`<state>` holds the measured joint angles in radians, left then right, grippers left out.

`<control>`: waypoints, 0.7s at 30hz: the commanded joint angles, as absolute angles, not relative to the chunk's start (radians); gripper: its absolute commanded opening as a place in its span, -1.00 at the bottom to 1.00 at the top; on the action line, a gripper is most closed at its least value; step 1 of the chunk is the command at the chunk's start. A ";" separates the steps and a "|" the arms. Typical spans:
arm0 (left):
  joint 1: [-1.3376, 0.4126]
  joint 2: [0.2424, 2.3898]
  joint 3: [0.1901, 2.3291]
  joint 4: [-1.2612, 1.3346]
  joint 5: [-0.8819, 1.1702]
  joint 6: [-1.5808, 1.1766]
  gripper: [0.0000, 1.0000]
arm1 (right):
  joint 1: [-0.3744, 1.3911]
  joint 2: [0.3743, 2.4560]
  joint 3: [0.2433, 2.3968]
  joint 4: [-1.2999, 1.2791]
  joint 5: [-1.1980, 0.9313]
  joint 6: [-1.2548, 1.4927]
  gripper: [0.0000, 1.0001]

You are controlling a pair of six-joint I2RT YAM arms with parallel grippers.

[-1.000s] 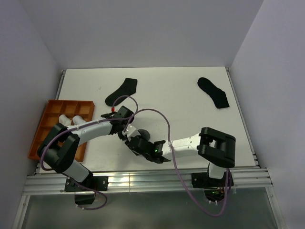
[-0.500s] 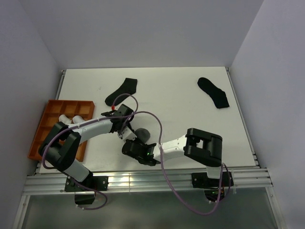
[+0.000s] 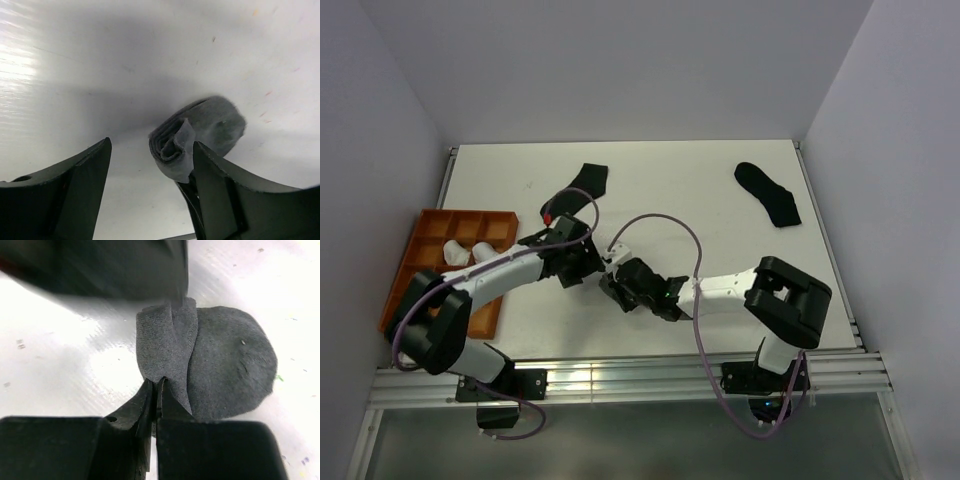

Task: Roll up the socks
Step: Roll the sock at the center of the board.

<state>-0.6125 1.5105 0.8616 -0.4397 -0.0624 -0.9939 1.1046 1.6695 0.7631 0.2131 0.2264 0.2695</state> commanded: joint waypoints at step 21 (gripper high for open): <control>-0.591 1.129 0.405 0.061 0.064 -1.161 0.46 | 0.700 1.953 0.706 0.658 -0.850 0.753 -1.00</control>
<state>-0.5797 1.1305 0.4065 -0.0414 0.0528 -1.1419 0.7124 1.8919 0.7261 0.5926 -0.7563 0.6586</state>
